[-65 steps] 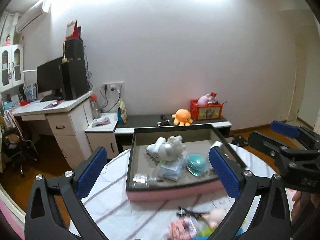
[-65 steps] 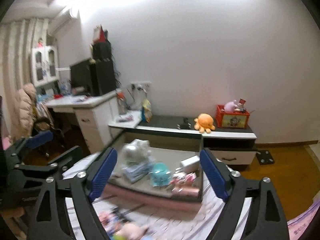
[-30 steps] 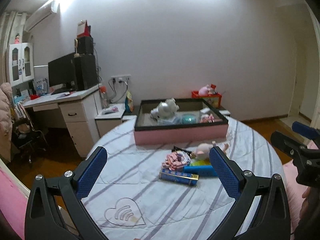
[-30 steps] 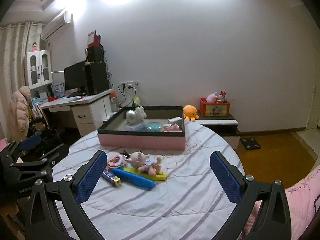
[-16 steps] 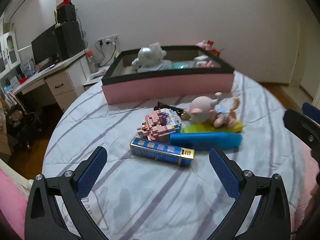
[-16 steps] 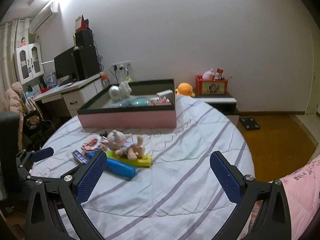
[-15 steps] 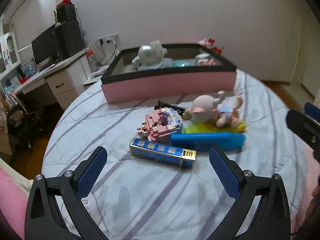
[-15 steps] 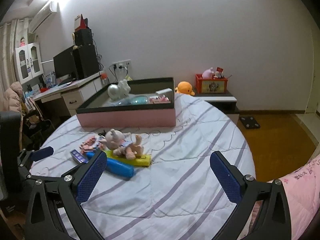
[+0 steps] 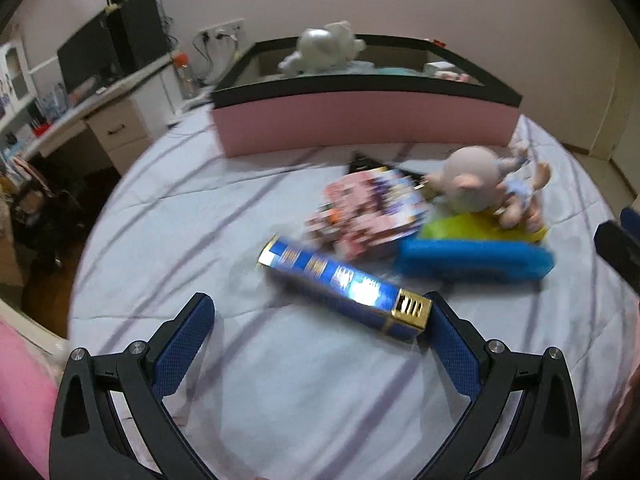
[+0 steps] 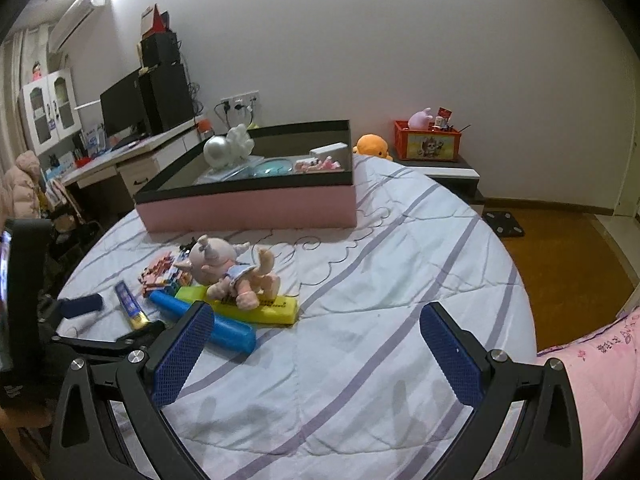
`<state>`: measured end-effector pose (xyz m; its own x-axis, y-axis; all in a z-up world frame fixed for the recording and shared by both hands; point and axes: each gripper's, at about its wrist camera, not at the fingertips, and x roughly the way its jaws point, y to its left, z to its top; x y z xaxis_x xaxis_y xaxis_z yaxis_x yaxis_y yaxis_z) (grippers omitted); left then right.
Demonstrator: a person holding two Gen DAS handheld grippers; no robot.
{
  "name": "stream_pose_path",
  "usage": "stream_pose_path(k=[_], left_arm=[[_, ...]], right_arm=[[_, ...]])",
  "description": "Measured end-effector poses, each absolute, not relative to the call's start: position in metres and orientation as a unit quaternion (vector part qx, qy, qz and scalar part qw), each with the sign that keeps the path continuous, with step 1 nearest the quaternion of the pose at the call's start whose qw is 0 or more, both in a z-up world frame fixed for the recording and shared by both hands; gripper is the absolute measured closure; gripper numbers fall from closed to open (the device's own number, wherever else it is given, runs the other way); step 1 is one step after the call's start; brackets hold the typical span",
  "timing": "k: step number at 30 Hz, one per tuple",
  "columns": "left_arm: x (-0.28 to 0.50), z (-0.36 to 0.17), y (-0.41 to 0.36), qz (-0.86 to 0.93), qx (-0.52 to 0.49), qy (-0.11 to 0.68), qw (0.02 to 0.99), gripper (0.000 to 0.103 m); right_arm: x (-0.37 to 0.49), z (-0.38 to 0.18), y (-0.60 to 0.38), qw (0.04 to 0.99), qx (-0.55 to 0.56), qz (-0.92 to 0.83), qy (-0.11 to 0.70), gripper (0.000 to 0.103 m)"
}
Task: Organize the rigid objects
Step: 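Reach the right tool to the blue highlighter and close on it, then lift the blue highlighter with the right tool while the left tool approaches the blue-and-gold box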
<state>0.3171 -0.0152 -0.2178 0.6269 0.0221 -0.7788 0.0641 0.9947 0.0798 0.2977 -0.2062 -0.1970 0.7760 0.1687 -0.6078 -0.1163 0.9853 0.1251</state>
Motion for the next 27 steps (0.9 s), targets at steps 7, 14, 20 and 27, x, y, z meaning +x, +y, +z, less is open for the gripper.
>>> stream_pose_path(k=[7, 14, 20, 27], left_arm=[[0.297, -0.216, 0.036, 0.044, 0.043, 0.431, 0.9, 0.0], [0.281, -0.213, 0.056, 0.049, 0.038, 0.425, 0.903, 0.0], [0.275, -0.206, 0.053, 0.03, 0.037, 0.416, 0.908, 0.0], [0.266, -0.2, 0.058, 0.023, 0.033, 0.411, 0.911, 0.0]], right_arm=[[0.307, -0.208, -0.183, 0.929, 0.009, 0.091, 0.36, 0.0], [0.319, -0.222, -0.153, 0.909, -0.035, 0.112, 0.399, 0.007], [0.316, -0.226, -0.136, 0.9, -0.043, 0.14, 0.411, 0.05], [0.295, -0.218, -0.115, 0.889, -0.045, 0.185, 0.417, 0.07]])
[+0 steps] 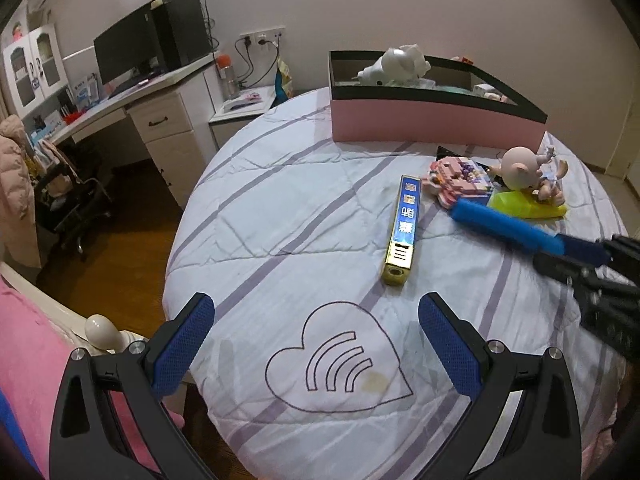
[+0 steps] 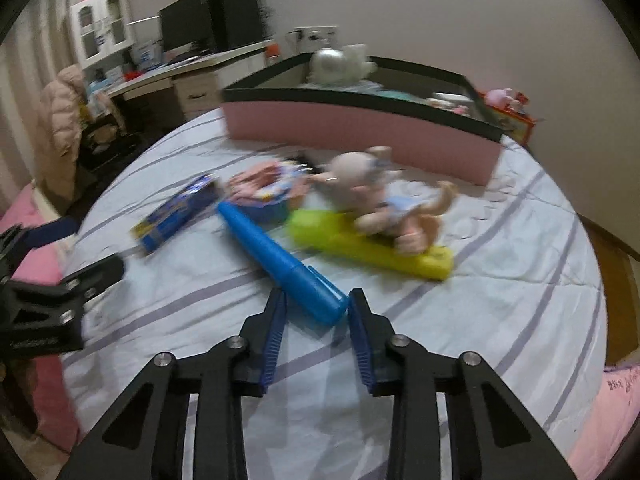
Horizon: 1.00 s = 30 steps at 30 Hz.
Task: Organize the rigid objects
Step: 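Lift the blue highlighter with the right tool while the left tool approaches the blue-and-gold box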
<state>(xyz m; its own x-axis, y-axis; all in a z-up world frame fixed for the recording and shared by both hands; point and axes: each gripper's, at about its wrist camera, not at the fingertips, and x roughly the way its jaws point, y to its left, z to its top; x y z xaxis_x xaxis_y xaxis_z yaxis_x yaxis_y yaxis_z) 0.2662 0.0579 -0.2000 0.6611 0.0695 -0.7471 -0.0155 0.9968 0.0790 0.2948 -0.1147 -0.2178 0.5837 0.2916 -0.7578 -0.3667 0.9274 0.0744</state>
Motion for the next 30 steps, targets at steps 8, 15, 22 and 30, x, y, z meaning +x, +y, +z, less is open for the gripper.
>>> stream_pose_path(k=[8, 15, 22, 30], left_arm=[[0.26, -0.2, 0.061, 0.013, 0.033, 0.414, 0.91, 0.0], [0.265, -0.199, 0.057, -0.003, 0.034, 0.418, 0.908, 0.0], [0.27, -0.199, 0.052, -0.006, 0.038, 0.422, 0.906, 0.0], [0.27, -0.202, 0.052, -0.007, 0.038, 0.428, 0.903, 0.0]], right_arm=[[0.301, -0.213, -0.094, 0.889, -0.078, 0.201, 0.403, 0.07], [0.32, -0.222, -0.08, 0.877, -0.106, 0.217, 0.416, 0.051], [0.331, -0.222, -0.085, 0.867, -0.086, 0.254, 0.421, 0.055], [0.33, -0.219, -0.068, 0.857, -0.09, 0.293, 0.414, 0.074]])
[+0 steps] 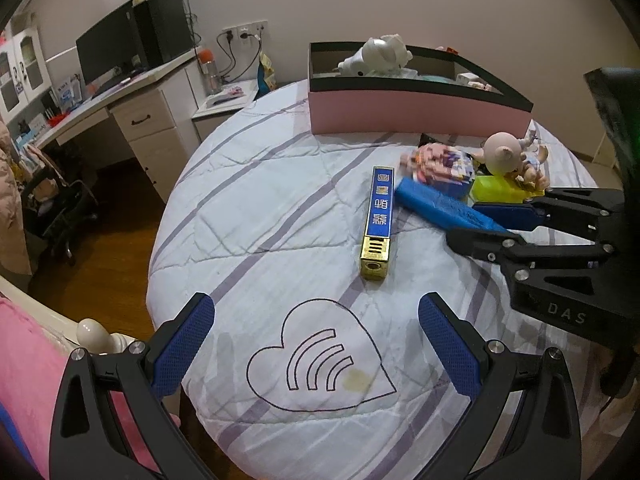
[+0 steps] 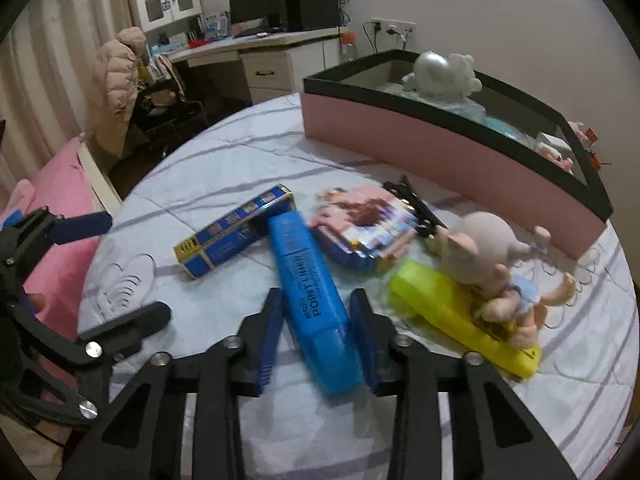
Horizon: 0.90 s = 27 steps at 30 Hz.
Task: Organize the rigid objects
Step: 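Lift the blue highlighter with the right tool while the left tool approaches the blue-and-gold box, then close the left tool on the blue-and-gold box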
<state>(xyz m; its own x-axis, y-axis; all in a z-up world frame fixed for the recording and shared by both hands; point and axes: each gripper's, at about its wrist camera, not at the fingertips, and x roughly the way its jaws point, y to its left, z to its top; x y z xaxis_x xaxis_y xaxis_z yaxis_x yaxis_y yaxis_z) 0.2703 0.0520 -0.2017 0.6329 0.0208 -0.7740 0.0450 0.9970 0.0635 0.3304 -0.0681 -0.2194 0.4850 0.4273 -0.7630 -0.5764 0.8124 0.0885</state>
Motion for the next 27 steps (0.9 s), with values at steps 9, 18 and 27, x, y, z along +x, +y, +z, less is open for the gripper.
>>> stream_pose_path(k=[9, 18, 27], left_arm=[[0.293, -0.202, 0.038, -0.025, 0.03, 0.43, 0.902, 0.0], [0.329, -0.212, 0.021, -0.031, 0.05, 0.441, 0.896, 0.012], [0.338, -0.212, 0.016, -0.073, 0.045, 0.43, 0.899, 0.061]], right_arm=[[0.299, -0.222, -0.122, 0.883, -0.032, 0.21, 0.419, 0.075], [0.306, -0.223, -0.148, 0.894, -0.005, 0.161, 0.418, 0.075], [0.317, -0.224, -0.145, 0.893, 0.002, 0.174, 0.415, 0.073]])
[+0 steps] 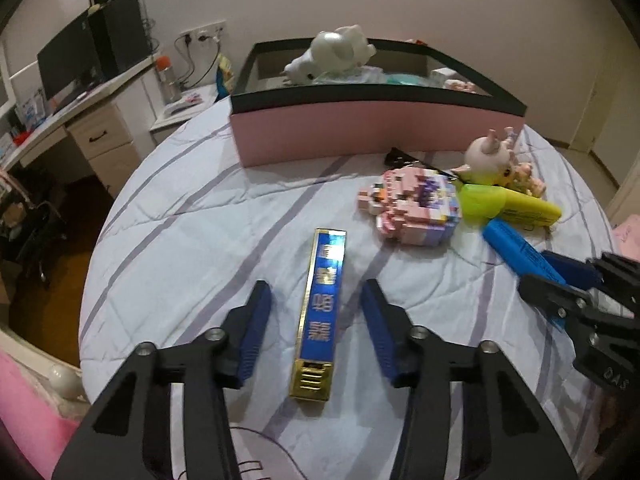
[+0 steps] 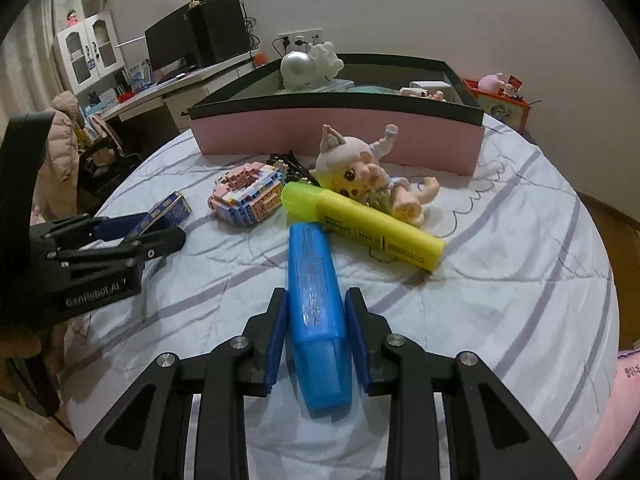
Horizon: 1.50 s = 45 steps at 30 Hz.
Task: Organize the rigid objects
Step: 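Close the left tool on the blue-and-gold box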
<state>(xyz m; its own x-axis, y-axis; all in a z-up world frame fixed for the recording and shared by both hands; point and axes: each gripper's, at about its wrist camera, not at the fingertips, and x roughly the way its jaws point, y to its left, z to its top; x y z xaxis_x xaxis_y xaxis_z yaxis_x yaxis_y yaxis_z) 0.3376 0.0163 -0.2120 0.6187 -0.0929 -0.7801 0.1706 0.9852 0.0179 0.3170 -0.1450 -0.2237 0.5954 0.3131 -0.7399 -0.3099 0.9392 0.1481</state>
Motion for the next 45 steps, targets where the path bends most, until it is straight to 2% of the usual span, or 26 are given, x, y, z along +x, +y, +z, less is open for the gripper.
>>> stream_pose_path(k=[2, 3, 5, 6, 16, 28, 38, 45], left_arm=[[0.336, -0.211, 0.016, -0.081, 0.035, 0.423, 0.902, 0.074], [0.334, -0.211, 0.016, -0.084, 0.03, 0.422, 0.902, 0.075], [0.331, -0.21, 0.017, -0.08, 0.026, 0.414, 0.906, 0.086], [0.33, -0.21, 0.017, -0.085, 0.021, 0.416, 0.905, 0.088], [0.31, -0.195, 0.014, -0.094, 0.02, 0.395, 0.914, 0.088], [0.277, -0.143, 0.007, -0.103, 0.026, 0.323, 0.94, 0.088], [0.27, -0.161, 0.02, -0.116, -0.008, 0.348, 0.93, 0.088], [0.258, -0.134, 0.014, -0.104, 0.001, 0.303, 0.947, 0.088]], right_arm=[[0.321, -0.224, -0.142, 0.891, -0.005, 0.175, 0.418, 0.073], [0.322, -0.224, -0.141, 0.891, -0.006, 0.176, 0.419, 0.073], [0.325, -0.224, -0.141, 0.889, -0.005, 0.179, 0.422, 0.073], [0.325, -0.224, -0.141, 0.888, -0.007, 0.18, 0.423, 0.073], [0.31, -0.217, -0.141, 0.901, -0.012, 0.187, 0.392, 0.076], [0.278, -0.158, -0.149, 0.939, 0.01, 0.181, 0.292, 0.076], [0.277, -0.162, -0.148, 0.934, 0.018, 0.188, 0.303, 0.076], [0.27, -0.152, -0.142, 0.939, 0.018, 0.192, 0.285, 0.076]])
